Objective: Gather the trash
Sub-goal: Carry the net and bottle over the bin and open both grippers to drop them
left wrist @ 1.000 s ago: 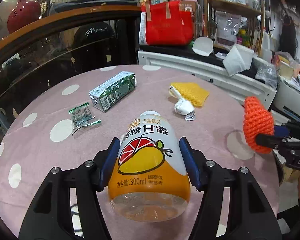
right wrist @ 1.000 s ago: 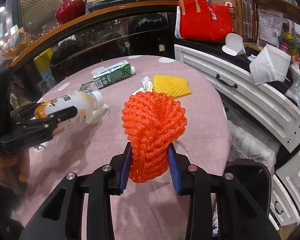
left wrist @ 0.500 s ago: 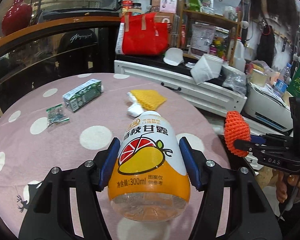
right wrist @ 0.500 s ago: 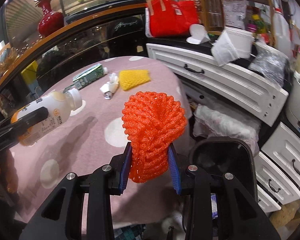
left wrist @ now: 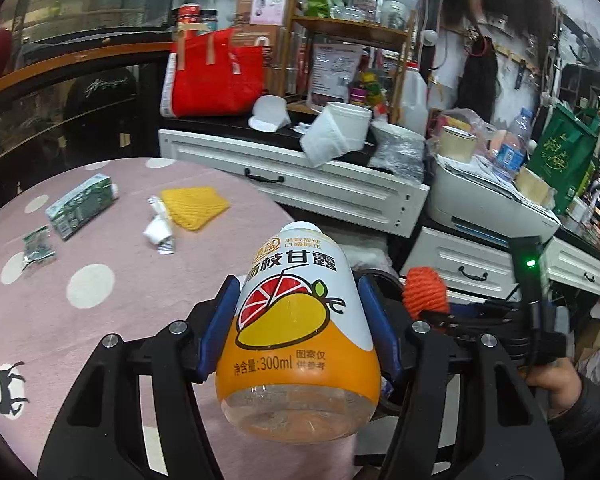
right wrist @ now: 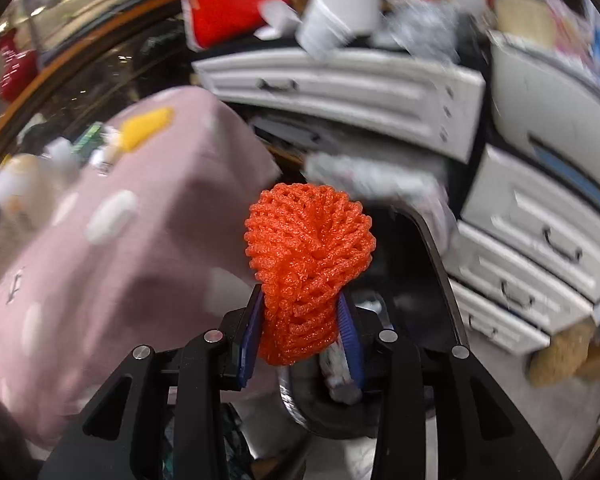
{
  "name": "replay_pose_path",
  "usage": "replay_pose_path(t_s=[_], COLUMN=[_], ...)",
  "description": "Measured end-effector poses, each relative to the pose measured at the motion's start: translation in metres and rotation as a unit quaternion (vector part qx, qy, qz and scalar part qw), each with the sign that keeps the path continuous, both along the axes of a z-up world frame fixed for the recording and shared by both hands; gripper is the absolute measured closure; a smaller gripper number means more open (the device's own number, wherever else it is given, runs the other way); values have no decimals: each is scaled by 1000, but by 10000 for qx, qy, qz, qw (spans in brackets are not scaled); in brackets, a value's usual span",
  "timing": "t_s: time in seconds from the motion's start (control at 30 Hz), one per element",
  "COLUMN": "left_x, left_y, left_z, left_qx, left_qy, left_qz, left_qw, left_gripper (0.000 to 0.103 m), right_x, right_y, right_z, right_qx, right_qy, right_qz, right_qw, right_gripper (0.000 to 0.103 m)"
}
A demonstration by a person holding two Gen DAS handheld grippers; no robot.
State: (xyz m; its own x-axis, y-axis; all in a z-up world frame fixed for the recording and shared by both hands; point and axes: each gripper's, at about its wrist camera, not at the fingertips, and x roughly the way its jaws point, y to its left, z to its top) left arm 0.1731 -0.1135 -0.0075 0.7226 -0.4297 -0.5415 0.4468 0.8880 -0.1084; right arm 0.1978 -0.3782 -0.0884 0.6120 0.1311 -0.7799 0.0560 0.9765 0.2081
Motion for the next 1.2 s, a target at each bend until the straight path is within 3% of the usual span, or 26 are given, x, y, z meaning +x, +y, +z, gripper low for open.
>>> replay_pose_path(t_s=[0.23,0.3,0.37,0.73,1.1,1.2], left_x=[1,2,3,4,29,32], left_y=[-48,-63,-75,-141,-180,-190], left_z=[-7,-12,-17,-66,-134,-148], left_qx=[70,91,111,618,880,1035], left_qy=[101,182,261,658,1764,1869], left_qz=[-427,-557,-673,-1180,-1452,-1468], left_qw=[9990,9982,9973,9889,9696,9658], left_gripper=[42,42,42,42,42,42], right_x=[6,4,2,-27,-57,-62], right_y=[-27,-34,-40,-78,-99,-103], right_z=[-55,-68,-74,-60,-28,-24], right_qx=[307,349,341,171,-97,-65], right_qy=[672,819,886,491,-155,-238], right_qz=[-422,-599,-785,-1525,-2007,-2072], right_qw=[9964,9942,9924,9869,9795,9780], right_gripper=[64,49,26,24,23,23])
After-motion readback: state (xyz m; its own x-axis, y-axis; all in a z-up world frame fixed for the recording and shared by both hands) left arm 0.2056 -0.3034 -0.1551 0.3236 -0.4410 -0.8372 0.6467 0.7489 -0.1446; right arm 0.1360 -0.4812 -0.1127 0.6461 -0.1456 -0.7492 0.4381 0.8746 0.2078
